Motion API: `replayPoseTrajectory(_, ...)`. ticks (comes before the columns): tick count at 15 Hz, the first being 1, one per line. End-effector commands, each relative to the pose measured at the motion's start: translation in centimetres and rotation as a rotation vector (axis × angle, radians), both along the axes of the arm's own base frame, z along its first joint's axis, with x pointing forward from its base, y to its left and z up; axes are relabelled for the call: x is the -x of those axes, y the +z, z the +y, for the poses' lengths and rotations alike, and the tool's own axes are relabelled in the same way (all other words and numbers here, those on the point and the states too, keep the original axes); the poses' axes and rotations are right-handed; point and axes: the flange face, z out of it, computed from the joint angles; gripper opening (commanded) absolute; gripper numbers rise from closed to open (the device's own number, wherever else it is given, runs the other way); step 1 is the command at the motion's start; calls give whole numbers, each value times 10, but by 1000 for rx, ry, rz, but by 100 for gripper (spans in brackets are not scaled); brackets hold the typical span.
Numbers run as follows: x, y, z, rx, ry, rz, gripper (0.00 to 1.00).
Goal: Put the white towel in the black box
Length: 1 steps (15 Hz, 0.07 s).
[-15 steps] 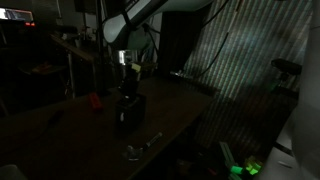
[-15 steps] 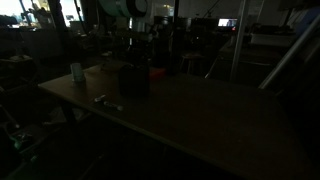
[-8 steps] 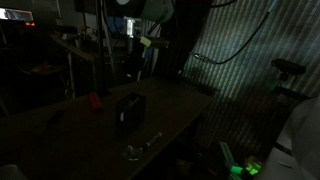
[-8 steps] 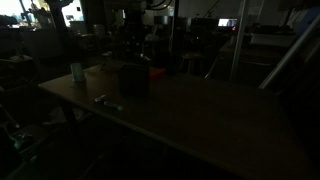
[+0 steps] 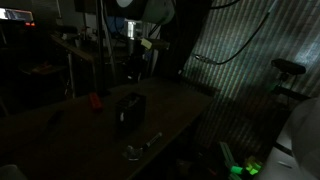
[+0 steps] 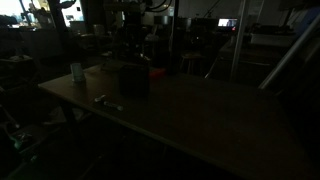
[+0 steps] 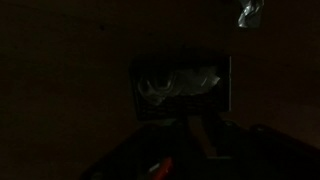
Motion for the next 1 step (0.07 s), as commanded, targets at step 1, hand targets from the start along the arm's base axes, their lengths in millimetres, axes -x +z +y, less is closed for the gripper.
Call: replayPoseTrajectory(1,0,0,0,0,0,0,26)
